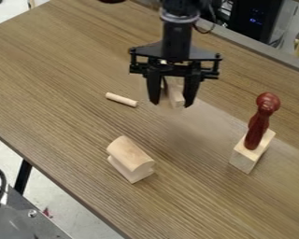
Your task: Move the white block to the right side of the table
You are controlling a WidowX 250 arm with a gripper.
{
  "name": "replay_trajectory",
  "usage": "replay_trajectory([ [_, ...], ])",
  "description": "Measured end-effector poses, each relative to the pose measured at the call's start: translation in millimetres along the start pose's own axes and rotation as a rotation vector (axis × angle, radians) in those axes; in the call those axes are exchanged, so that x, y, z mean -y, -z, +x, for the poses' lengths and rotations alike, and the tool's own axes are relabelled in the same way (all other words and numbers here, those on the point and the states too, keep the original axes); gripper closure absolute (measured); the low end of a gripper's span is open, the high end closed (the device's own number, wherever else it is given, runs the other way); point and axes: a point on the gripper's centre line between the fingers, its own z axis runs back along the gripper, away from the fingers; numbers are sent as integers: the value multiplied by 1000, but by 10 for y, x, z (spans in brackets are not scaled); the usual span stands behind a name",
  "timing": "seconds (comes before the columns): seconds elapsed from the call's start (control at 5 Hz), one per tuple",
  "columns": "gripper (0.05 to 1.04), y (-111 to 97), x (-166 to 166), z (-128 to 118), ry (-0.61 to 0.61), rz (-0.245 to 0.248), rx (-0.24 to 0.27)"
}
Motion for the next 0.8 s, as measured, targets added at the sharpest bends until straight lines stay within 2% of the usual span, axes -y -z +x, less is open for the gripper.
replay_trajectory([
  [0.4,525,-110,169,-424,-13,-26,18],
  [0.6,525,-3,228,-578,-18,-35,2],
  [0.8,525,283,280,-620,26,-15,-31],
])
